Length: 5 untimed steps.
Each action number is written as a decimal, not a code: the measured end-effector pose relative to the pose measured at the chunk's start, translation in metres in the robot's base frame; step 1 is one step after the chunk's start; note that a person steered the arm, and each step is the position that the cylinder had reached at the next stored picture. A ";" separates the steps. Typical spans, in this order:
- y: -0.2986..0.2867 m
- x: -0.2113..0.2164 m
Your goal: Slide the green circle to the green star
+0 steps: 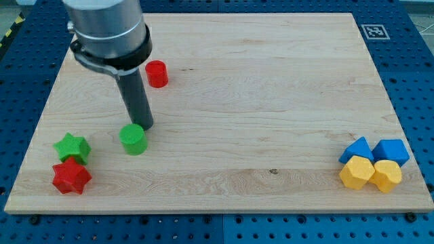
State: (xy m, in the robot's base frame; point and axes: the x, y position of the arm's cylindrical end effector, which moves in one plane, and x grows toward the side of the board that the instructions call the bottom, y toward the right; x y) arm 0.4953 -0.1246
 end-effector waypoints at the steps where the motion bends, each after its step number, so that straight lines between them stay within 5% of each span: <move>1: 0.017 0.013; 5: -0.015 0.038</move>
